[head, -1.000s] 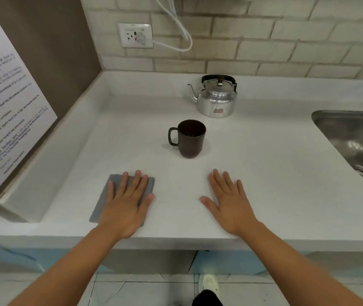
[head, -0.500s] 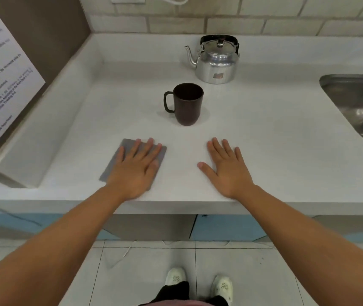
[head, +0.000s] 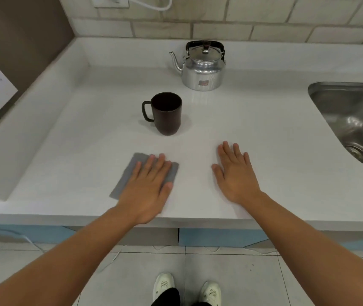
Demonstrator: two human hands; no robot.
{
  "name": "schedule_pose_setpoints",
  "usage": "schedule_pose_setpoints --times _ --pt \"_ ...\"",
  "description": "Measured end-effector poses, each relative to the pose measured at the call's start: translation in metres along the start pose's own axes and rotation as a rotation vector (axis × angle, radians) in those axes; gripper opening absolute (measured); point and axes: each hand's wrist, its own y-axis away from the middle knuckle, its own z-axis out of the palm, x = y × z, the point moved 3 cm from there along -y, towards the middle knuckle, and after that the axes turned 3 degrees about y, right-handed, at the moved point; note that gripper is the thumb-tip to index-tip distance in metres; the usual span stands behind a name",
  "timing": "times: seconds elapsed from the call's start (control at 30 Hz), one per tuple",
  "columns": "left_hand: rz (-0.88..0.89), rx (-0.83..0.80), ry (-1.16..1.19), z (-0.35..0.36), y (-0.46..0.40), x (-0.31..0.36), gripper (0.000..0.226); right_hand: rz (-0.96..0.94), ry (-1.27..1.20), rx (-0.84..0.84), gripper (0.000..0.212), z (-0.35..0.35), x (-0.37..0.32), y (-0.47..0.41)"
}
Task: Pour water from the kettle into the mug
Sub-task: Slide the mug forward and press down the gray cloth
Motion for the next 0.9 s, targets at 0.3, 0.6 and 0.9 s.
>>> schedule_pose_setpoints --times 0.3,0.6,0.9 --pt "-0.05 -0.028 0.031 0.011 -0.175 0.089 0.056 0.029 -0.081 0.061 0.062 0.009 0.011 -0.005" --pt "-0.007 -0.064 0.097 0.015 -0.175 0.113 0.055 -0.015 -0.118 0.074 0.061 0.009 0.014 -0.004" --pt "0.084 -0.033 0.024 0.011 0.002 0.043 0.055 0.011 -0.019 0.019 0.055 0.008 0.014 -0.003"
